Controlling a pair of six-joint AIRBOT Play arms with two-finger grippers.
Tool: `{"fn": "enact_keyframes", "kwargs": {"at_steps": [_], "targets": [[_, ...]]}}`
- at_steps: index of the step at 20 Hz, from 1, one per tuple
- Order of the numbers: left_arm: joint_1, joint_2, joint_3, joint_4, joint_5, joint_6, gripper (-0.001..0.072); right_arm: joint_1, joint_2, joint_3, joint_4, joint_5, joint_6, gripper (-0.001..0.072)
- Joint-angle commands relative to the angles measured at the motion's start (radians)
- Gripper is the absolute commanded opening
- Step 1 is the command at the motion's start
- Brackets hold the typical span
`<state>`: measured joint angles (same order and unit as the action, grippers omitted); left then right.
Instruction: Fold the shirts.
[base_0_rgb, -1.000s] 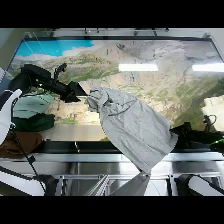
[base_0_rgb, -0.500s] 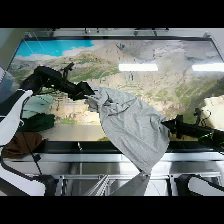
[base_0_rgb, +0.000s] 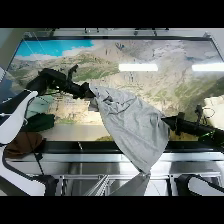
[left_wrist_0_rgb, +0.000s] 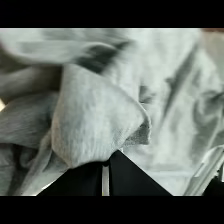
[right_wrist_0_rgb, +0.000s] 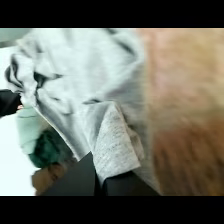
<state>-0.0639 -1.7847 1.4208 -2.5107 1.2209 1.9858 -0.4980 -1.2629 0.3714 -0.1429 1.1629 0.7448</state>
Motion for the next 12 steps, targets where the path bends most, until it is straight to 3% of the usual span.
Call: {"fn": "enact_keyframes", "kwargs": {"at_steps": [1,4,6,8,12], "targets": [[0.055,0.198,0.001,-0.114,0.117,0.072,0.0011,-0.002,0.103,0.053,0.205,0.153,-0.069,0.0017],[0.105,0.491,0.001,-0.123,0.165,0.080,0.0012,-0.001,0.257,0.224,0.268,0.159,-0.055,0.0017],[0.134,0.667,-0.003,-0.071,0.136,0.080,0.0012,0.001,0.288,0.398,0.124,0.004,0.044,0.0017],[0.147,0.786,-0.051,-0.047,0.113,0.079,0.0013,0.006,0.224,0.536,-0.005,-0.071,0.098,0.0016],[0.144,0.863,-0.267,-0.047,-0.018,0.104,0.0014,0.087,-0.019,0.646,-0.007,-0.105,0.034,0.0016]]}}
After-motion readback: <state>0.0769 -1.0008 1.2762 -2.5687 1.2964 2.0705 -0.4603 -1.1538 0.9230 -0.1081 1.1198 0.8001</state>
